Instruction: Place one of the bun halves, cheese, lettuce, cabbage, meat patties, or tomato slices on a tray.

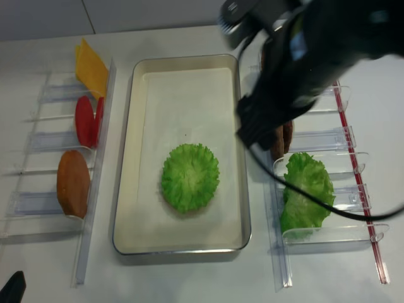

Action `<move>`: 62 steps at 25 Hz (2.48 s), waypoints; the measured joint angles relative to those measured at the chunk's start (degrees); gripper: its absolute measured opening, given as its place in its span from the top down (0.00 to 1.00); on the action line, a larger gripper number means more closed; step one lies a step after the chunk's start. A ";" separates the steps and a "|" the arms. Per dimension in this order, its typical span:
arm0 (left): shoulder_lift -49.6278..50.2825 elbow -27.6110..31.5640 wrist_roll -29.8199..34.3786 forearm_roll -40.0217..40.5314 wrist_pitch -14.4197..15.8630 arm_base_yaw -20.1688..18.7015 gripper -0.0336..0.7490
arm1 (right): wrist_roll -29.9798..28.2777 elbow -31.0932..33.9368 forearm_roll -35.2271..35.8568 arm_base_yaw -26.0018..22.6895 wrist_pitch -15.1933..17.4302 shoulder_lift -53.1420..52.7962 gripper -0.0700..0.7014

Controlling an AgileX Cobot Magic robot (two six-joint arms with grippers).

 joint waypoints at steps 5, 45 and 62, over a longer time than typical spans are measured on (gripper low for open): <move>0.00 0.00 0.00 0.00 0.00 0.00 0.41 | 2.18 0.00 -2.44 0.00 1.01 -9.34 0.08; 0.00 0.00 0.00 0.00 0.00 0.00 0.42 | -0.04 47.46 1.79 0.00 -2.97 -77.41 0.10; 0.00 0.00 0.00 -0.04 0.00 0.00 0.42 | 0.37 48.62 1.84 0.00 -1.70 -80.54 0.15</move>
